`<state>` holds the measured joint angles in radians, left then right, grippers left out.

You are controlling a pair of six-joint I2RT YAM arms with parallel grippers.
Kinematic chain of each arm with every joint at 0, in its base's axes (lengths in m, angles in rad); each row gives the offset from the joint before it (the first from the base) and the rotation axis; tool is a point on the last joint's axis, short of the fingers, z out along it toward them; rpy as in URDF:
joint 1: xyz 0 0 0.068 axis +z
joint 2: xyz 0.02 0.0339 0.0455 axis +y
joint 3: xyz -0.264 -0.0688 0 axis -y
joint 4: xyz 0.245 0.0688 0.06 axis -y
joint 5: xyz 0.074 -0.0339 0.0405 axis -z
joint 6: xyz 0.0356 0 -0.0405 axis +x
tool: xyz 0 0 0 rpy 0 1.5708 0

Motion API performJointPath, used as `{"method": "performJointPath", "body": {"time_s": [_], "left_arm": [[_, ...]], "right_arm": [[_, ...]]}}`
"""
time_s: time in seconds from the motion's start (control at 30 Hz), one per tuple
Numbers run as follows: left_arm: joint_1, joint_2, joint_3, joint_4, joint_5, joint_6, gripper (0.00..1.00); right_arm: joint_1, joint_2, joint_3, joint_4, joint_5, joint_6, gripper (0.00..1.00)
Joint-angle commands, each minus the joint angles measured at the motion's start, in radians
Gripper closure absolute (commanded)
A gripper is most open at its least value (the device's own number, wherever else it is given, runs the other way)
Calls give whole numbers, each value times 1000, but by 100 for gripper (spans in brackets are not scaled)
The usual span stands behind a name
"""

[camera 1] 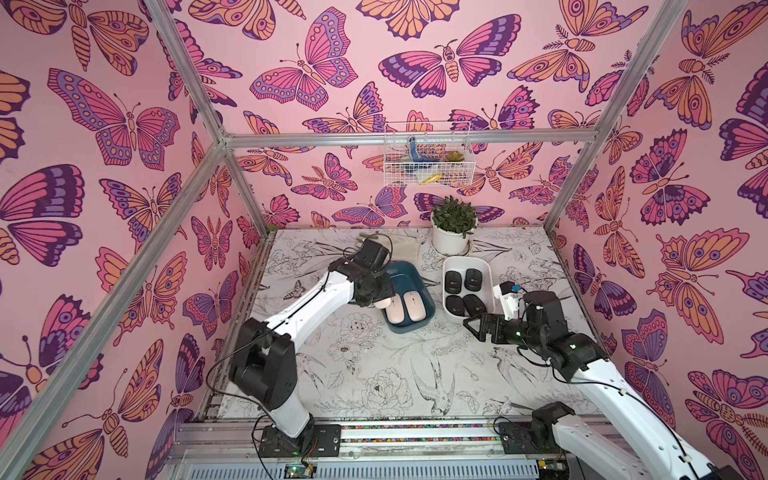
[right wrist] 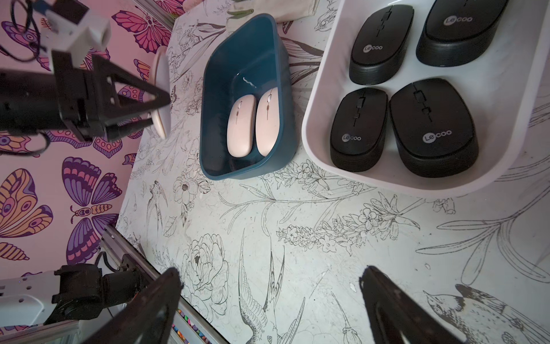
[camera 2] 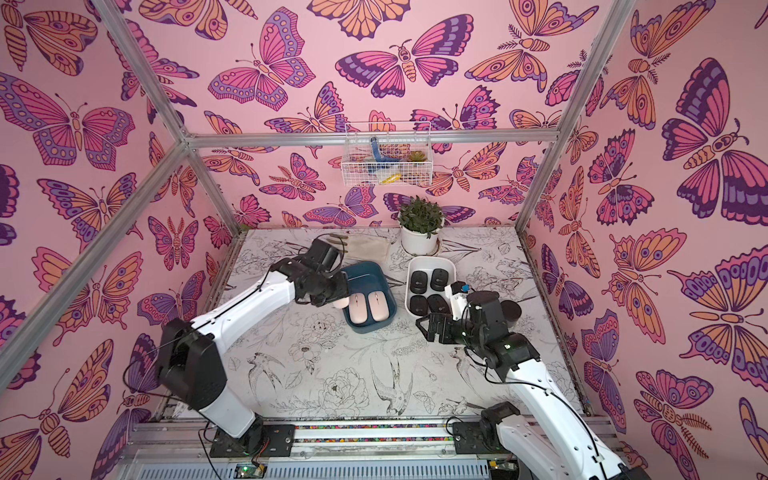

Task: Place the mice by color into the storage box
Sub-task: Pick up the mouse from the center of the board, then place the mouse in the storage box.

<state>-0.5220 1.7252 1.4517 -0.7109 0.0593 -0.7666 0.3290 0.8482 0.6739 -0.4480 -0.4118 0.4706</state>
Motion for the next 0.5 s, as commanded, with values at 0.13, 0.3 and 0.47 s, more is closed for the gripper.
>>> {"method": "performJointPath", "body": {"time_s": [0.13, 0.3, 0.47], "left_arm": [[2, 277, 249, -13, 67, -69, 42], [8, 419, 371, -14, 93, -91, 42], [23, 506, 459, -22, 97, -106, 40]], "right_arm": [[2, 15, -7, 17, 9, -24, 3], [2, 18, -10, 15, -2, -29, 3], [2, 13, -14, 13, -4, -35, 3]]}}
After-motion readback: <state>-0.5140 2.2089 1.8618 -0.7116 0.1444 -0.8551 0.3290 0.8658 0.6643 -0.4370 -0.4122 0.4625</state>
